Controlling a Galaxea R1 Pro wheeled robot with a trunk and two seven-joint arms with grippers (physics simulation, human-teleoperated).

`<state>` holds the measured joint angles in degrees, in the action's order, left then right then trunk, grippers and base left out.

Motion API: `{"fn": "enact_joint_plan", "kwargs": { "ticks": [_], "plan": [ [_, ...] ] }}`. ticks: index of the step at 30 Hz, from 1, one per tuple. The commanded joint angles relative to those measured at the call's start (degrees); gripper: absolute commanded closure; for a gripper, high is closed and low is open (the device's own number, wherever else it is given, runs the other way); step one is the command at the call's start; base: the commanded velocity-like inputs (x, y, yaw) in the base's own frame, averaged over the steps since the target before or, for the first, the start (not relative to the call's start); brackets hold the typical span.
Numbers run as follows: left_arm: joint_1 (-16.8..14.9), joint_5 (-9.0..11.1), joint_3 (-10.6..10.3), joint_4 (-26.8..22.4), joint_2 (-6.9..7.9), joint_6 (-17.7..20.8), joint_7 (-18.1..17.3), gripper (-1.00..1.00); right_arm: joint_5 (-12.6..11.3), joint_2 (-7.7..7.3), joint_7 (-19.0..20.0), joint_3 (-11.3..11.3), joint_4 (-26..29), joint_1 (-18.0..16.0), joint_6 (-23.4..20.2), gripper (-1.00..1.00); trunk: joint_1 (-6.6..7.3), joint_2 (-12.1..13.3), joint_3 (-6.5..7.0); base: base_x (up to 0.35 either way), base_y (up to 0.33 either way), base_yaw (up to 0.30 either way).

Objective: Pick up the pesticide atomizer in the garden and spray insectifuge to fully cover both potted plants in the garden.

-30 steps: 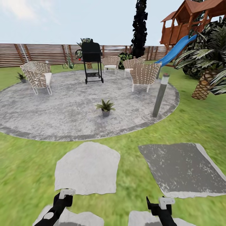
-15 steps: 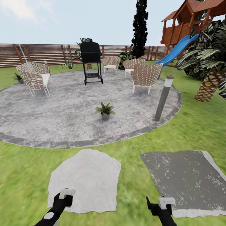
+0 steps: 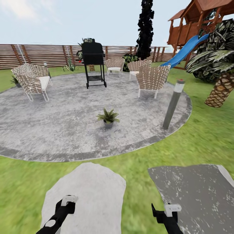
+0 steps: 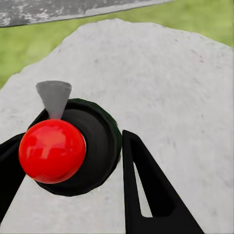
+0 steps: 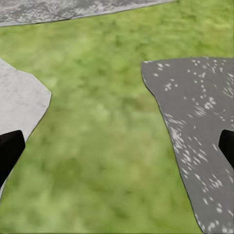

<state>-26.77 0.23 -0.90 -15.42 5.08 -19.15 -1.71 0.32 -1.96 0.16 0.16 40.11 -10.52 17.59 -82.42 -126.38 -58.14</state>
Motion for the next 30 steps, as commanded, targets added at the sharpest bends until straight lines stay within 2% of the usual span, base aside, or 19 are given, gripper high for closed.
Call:
{"fn": "enact_joint_plan", "kwargs": {
  "ticks": [1, 30],
  "plan": [
    [0.0, 0.0, -0.1, 0.0, 0.02, -0.2, -0.1, 1.0, 0.0, 0.0, 0.0, 0.0, 0.0, 0.0, 0.2, -1.0, -0.03, 0.0, -0.04, 0.339, 0.0, 0.0],
    [0.0, 0.0, -0.1, 0.0, 0.02, -0.2, -0.1, 1.0, 0.0, 0.0, 0.0, 0.0, 0.0, 0.0, 0.2, -1.0, -0.03, 0.0, -0.04, 0.339, 0.0, 0.0]
  ]
}}
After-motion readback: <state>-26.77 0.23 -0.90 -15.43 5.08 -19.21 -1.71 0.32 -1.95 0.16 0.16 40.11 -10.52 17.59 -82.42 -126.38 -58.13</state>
